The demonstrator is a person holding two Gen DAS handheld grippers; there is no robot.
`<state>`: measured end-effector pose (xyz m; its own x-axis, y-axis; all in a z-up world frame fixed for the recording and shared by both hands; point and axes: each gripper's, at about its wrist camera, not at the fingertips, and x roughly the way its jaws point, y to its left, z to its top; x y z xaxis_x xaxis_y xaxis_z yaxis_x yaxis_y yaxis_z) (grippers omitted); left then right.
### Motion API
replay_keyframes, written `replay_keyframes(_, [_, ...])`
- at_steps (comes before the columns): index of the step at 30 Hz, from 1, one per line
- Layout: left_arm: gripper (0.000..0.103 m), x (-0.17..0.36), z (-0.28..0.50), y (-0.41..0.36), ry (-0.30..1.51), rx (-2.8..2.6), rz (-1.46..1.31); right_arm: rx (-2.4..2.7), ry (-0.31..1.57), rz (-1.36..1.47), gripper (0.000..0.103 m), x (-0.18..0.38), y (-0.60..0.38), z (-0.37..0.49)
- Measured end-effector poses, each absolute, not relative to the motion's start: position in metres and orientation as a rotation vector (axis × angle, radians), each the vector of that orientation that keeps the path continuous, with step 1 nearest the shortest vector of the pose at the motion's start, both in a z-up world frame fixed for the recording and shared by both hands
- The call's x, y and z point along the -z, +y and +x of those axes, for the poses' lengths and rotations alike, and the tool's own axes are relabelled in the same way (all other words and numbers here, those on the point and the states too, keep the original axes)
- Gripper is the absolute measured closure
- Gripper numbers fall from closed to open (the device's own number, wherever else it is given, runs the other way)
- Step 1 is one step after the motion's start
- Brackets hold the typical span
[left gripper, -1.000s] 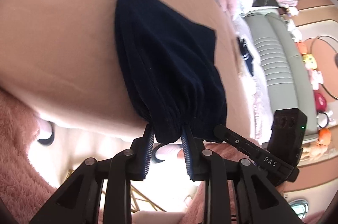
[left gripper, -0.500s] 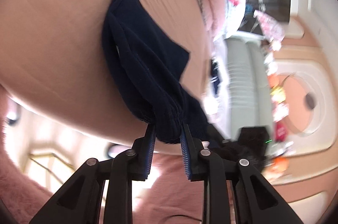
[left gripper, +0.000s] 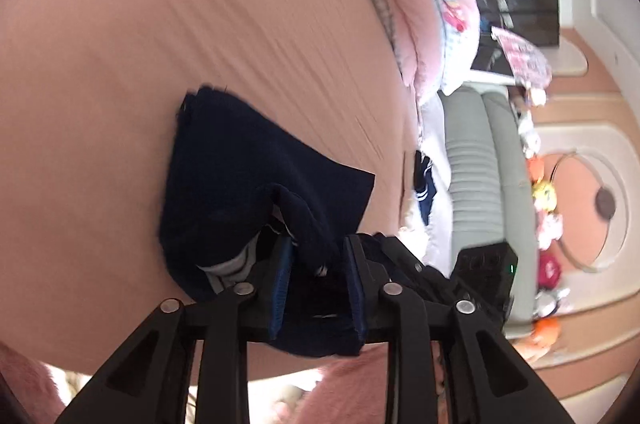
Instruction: Fold clothes
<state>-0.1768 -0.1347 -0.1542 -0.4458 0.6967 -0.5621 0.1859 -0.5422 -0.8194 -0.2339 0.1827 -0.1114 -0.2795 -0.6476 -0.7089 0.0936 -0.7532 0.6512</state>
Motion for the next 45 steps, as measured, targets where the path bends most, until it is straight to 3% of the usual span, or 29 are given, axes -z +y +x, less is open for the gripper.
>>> replay_keyframes(2, [0.041, 0.134, -0.170, -0.138, -1.070, -2.195, -1.377, 2.082, -0.696, 1.521, 0.081, 0.121, 0.182, -0.243])
replay_keyframes(3, [0.037, 0.125, -0.167, -0.136, -0.945, -2.261, -1.386, 2.086, -0.705, 1.527, 0.081, 0.124, 0.181, -0.249])
replay_keyframes(6, [0.036, 0.104, -0.155, -0.118, -0.536, -2.416, -1.385, 2.096, -0.738, 1.540, 0.081, 0.128, 0.183, -0.261])
replay_keyframes(10, [0.036, 0.105, -0.137, -0.083, -0.172, -2.437, -1.277, 2.102, -0.750, 1.521, 0.081, 0.122, 0.190, -0.264])
replay_keyframes(12, [0.040, 0.114, -0.143, -0.066, -0.047, -2.424, -1.272, 2.121, -0.731, 1.506, 0.081, 0.116, 0.194, -0.257])
replay_keyframes(13, [0.051, 0.119, -0.148, -0.059, 0.007, -2.434, -1.288, 2.135, -0.714, 1.497, 0.081, 0.112, 0.197, -0.253])
replay_keyframes(14, [0.080, 0.125, -0.154, -0.054, 0.043, -2.424, -1.315, 2.156, -0.705, 1.484, 0.081, 0.108, 0.200, -0.248])
replay_keyframes(15, [0.099, 0.129, -0.166, -0.045, 0.051, -2.413, -1.366, 2.177, -0.695, 1.469, 0.081, 0.102, 0.204, -0.243])
replay_keyframes(16, [0.101, 0.131, -0.172, -0.049, 0.001, -2.403, -1.390, 2.191, -0.693, 1.447, 0.081, 0.097, 0.209, -0.239])
replay_keyframes(18, [0.101, 0.134, -0.182, -0.056, -0.067, -2.397, -1.413, 2.223, -0.666, 1.407, 0.081, 0.085, 0.217, -0.231])
replay_keyframes(20, [0.101, 0.136, -0.190, -0.062, -0.103, -2.403, -1.412, 2.268, -0.585, 1.379, 0.074, 0.075, 0.222, -0.225])
replay_keyframes(22, [0.101, 0.138, -0.199, -0.067, -0.140, -2.410, -1.410, 2.298, -0.444, 1.377, 0.072, 0.073, 0.218, -0.220])
replay_keyframes(24, [0.101, 0.140, -0.207, -0.073, -0.176, -2.416, -1.409, 2.271, -0.289, 1.414, 0.072, 0.082, 0.207, -0.217])
replay_keyframes(30, [0.100, 0.146, -0.231, -0.089, -0.285, -2.432, -1.403, 2.272, -0.083, 1.511, 0.072, 0.113, 0.170, -0.229])
replay_keyframes(34, [0.090, 0.149, -0.226, -0.100, -0.368, -2.437, -1.319, 2.336, -0.085, 1.499, 0.072, 0.114, 0.172, -0.234])
replay_keyframes(37, [0.055, 0.146, -0.212, -0.111, -0.352, -2.467, -1.305, 2.380, -0.108, 1.462, 0.072, 0.108, 0.181, -0.228])
replay_keyframes(39, [0.055, 0.151, -0.207, -0.111, -0.341, -2.435, -1.327, 2.385, -0.138, 1.447, 0.070, 0.107, 0.187, -0.227])
replay_keyframes(40, [0.055, 0.153, -0.207, -0.108, -0.309, -2.427, -1.340, 2.370, -0.152, 1.451, 0.064, 0.109, 0.186, -0.229])
replay_keyframes(42, [0.065, 0.156, -0.206, -0.103, -0.247, -2.409, -1.364, 2.304, -0.147, 1.481, 0.063, 0.118, 0.179, -0.234])
replay_keyframes(43, [0.079, 0.158, -0.207, -0.104, -0.262, -2.405, -1.376, 2.278, -0.126, 1.496, 0.064, 0.123, 0.175, -0.236])
replay_keyframes(45, [0.085, 0.160, -0.209, -0.104, -0.291, -2.397, -1.399, 2.248, -0.072, 1.510, 0.078, 0.133, 0.163, -0.241])
